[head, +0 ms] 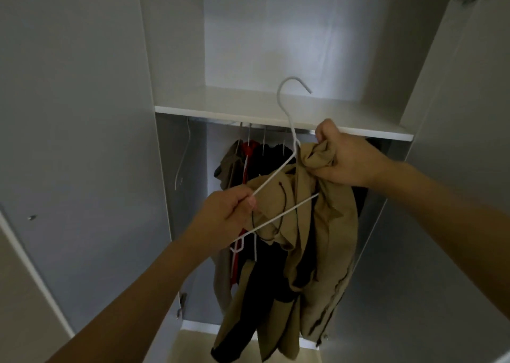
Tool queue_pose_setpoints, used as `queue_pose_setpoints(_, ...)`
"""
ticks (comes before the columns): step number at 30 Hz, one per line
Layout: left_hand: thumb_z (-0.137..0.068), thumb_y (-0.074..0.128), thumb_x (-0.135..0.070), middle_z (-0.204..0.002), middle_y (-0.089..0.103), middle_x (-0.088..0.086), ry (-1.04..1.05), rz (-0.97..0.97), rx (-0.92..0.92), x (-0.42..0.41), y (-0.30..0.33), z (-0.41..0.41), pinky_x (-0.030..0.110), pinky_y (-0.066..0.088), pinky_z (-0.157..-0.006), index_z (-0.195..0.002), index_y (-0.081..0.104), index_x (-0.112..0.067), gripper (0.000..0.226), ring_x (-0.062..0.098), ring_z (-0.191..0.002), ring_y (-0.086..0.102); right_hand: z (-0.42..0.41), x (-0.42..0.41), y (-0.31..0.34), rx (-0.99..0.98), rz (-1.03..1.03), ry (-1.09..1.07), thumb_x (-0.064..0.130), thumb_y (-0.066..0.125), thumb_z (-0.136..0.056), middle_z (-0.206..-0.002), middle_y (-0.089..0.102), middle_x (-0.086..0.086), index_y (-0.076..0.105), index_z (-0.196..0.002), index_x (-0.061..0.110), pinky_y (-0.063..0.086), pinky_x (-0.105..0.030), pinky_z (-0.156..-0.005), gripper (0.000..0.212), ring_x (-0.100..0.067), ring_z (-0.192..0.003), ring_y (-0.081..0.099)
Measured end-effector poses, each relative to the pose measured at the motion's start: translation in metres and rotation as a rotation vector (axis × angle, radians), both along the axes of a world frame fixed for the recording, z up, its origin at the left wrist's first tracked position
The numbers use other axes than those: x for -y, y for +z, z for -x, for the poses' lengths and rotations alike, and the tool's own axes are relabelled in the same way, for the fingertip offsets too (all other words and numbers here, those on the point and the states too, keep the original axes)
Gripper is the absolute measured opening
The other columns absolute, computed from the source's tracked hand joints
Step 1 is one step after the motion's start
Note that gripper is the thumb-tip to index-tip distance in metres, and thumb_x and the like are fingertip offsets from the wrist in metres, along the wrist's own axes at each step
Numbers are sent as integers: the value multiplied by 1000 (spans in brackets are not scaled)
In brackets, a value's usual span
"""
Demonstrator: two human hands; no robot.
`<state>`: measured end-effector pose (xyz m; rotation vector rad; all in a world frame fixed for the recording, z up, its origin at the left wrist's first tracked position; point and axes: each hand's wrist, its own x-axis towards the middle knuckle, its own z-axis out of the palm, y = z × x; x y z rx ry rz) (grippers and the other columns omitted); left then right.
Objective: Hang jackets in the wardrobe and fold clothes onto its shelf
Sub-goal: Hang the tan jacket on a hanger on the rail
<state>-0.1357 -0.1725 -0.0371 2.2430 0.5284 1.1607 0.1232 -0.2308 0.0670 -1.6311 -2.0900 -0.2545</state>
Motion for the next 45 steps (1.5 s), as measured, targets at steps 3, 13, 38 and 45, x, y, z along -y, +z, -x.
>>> queue_pose_setpoints(3,-100,48,-17,-66,55,-5,209,-147,-164,-4,5,-3,30,44,-58,-89,56,-24,15,12,-59,55,-1,-9,-1,153,-81,-131,35,68,-83,-68,54,10,50,-101,15,34,-25,-50,32,-14,-61,55)
queue_pose_setpoints(13,-67,64,-75,-122,51,-7,184,607,-86,47,-100,-68,30,50,-93,-127,46,-24,80,9,-110,53,-12,-14,30,-132,-305,-332,35,59,-88,-76,59,5,54,-77,23,41,-28,-64,17,-19,-74,57)
queue_pose_setpoints(38,-99,53,-33,-114,64,2,-15,766,-27,-14,115,-85,30,52,-77,-129,55,-10,38,18,-100,61,-18,64,-33,-392,27,-355,51,54,-90,-102,70,8,66,-94,46,49,-33,-80,14,-17,-92,64)
queue_pose_setpoints(45,-97,51,-36,-62,44,-5,52,186,-68,1,138,-103,25,34,-57,-62,43,-21,39,5,-57,43,5,72,10,-736,-88,-163,67,56,-68,-91,68,16,61,-97,43,52,-42,-88,38,-11,-92,65)
